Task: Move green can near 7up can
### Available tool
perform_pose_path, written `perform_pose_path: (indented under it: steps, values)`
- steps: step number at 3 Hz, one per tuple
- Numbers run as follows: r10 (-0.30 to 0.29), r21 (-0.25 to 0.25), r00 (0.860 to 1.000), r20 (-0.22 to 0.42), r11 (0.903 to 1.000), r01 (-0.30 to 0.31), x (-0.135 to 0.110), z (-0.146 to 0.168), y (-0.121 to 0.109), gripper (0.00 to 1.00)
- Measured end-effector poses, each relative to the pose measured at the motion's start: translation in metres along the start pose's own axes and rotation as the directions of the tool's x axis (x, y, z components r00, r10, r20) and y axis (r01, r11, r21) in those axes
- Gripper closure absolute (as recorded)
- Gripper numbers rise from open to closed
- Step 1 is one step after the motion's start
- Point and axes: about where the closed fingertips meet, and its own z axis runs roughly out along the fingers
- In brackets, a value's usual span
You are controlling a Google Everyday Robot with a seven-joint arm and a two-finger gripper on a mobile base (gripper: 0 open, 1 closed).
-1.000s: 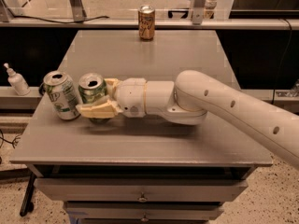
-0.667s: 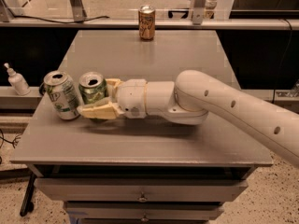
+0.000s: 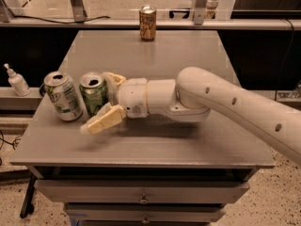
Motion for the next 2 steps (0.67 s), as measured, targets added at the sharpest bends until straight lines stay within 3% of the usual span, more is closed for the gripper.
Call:
perform_pose_path:
  steps: [1, 2]
  values:
    - [-0.005, -0.003, 1.0, -0.005, 1.0, 0.005, -0.01, -0.017, -0.007, 0.0]
    - [-0.021, 0.002, 0.999, -0.028, 0.9998, 0.021, -0.028, -0.057, -0.021, 0.0]
